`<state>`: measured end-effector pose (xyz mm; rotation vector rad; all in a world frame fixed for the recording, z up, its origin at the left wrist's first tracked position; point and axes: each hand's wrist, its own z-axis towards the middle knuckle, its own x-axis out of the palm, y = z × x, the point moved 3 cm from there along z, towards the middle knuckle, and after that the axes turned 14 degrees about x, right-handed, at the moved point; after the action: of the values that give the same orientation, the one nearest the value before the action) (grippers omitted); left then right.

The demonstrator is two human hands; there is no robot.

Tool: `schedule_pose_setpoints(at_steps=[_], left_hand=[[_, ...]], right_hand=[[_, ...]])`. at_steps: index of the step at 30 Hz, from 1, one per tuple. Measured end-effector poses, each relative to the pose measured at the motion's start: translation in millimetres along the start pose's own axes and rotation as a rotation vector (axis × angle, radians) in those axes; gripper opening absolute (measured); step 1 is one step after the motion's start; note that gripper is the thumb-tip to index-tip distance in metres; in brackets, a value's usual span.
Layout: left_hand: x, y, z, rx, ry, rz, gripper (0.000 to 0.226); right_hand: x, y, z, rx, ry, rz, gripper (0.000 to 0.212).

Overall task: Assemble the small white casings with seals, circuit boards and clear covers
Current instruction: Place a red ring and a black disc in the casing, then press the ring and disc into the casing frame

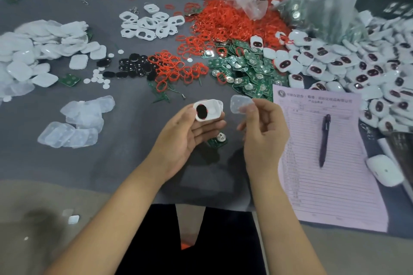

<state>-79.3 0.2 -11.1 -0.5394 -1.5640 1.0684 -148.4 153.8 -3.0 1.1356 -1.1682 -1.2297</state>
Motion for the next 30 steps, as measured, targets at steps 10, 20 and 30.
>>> schedule_pose_setpoints(at_steps=[10,20,30], left_hand=[[4.0,-0.3,-2.3,0.067,0.011,0.084,0.030],[4.1,-1.8,-1.9,0.040,-0.036,0.052,0.045],[5.1,-1.3,-3.2,0.068,-0.040,0.097,0.029]], right_hand=[[-1.9,-1.0,1.6,0.022,0.016,0.016,0.007],[0.0,2.0,-2.3,0.043,0.089,0.001,0.011],[5.1,1.6,-4.0,0.084,0.130,-0.006,0.015]])
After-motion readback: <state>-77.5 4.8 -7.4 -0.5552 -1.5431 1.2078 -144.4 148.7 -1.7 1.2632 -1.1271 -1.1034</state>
